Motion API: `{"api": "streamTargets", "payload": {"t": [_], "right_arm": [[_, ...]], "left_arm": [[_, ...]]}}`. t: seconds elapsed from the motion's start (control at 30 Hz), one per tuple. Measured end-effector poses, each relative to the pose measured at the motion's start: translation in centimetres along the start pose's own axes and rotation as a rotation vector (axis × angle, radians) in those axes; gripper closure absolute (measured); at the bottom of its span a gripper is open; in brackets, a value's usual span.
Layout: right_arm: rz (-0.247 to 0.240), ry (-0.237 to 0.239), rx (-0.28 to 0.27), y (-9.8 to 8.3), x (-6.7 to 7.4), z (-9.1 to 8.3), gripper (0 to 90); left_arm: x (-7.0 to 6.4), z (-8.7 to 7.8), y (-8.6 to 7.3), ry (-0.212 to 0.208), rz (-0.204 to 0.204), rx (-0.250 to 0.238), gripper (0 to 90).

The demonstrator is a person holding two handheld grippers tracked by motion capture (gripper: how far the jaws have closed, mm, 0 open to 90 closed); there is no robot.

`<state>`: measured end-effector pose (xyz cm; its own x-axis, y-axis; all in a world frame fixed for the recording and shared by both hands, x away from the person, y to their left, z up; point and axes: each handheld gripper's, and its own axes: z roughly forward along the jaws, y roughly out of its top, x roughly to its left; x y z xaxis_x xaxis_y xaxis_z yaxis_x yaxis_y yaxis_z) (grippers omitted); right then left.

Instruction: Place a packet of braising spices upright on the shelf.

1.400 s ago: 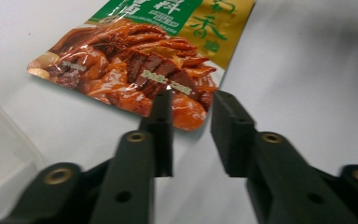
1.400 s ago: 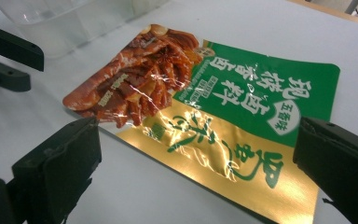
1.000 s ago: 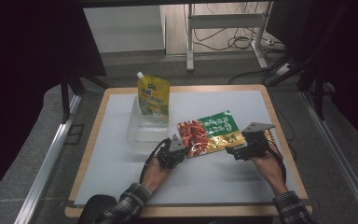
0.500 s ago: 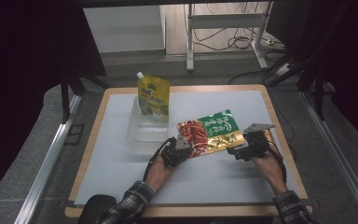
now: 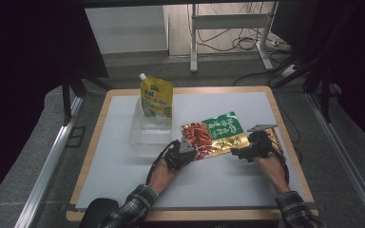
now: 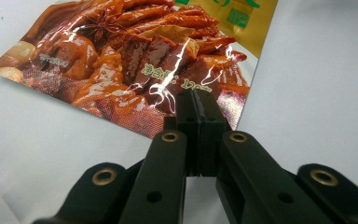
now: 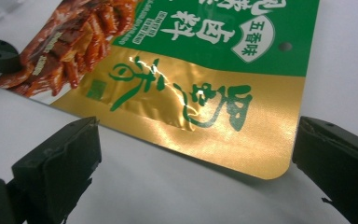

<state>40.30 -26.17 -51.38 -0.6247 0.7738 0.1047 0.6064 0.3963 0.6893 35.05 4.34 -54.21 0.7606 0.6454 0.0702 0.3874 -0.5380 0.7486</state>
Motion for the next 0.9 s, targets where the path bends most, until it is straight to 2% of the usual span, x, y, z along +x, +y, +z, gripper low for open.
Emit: {"api": "streamTargets", "payload": {"t": [0.23, 0.27, 0.37, 0.43, 0.53, 0.7, 0.8, 0.87, 0.9], "right_arm": [[0.036, 0.012, 0.013, -0.1, -0.4, 0.6, 1.0], [0.061, 0.022, 0.015, -0.1, -0.6, 0.6, 1.1], [0.081, 0.037, 0.024, -0.1, -0.8, 0.6, 1.1], [0.082, 0.034, 0.023, -0.1, -0.8, 0.6, 1.1], [0.083, 0.083, 0.005, 0.0, -0.7, 0.7, 1.2], [0.07, 0.106, -0.008, 0.6, 0.1, 1.3, 2.7], [0.058, 0.103, 0.0, 1.1, 0.4, 1.7, 2.9], [0.065, 0.104, 0.003, 1.2, 0.4, 1.8, 2.9], [0.097, 0.113, -0.009, 1.7, 0.2, 2.0, 2.8]], "left_arm": [[0.0, 0.0, 0.0, -0.002, -0.001, 0.0, 90.0], [0.0, 0.0, 0.0, -0.003, -0.003, -0.001, 90.0], [0.0, 0.0, 0.0, -0.003, -0.002, -0.001, 90.0], [0.0, 0.0, 0.0, -0.003, -0.003, 0.0, 90.0], [0.1, 0.0, 0.0, -0.005, -0.002, -0.001, 90.0], [0.1, 0.0, 0.0, -0.006, -0.001, -0.001, 90.0], [0.1, 0.0, 0.0, -0.006, -0.001, -0.001, 90.0], [0.1, 0.0, 0.0, -0.006, -0.001, -0.001, 90.0], [0.1, 0.0, 0.0, -0.006, -0.001, -0.001, 90.0]]}}
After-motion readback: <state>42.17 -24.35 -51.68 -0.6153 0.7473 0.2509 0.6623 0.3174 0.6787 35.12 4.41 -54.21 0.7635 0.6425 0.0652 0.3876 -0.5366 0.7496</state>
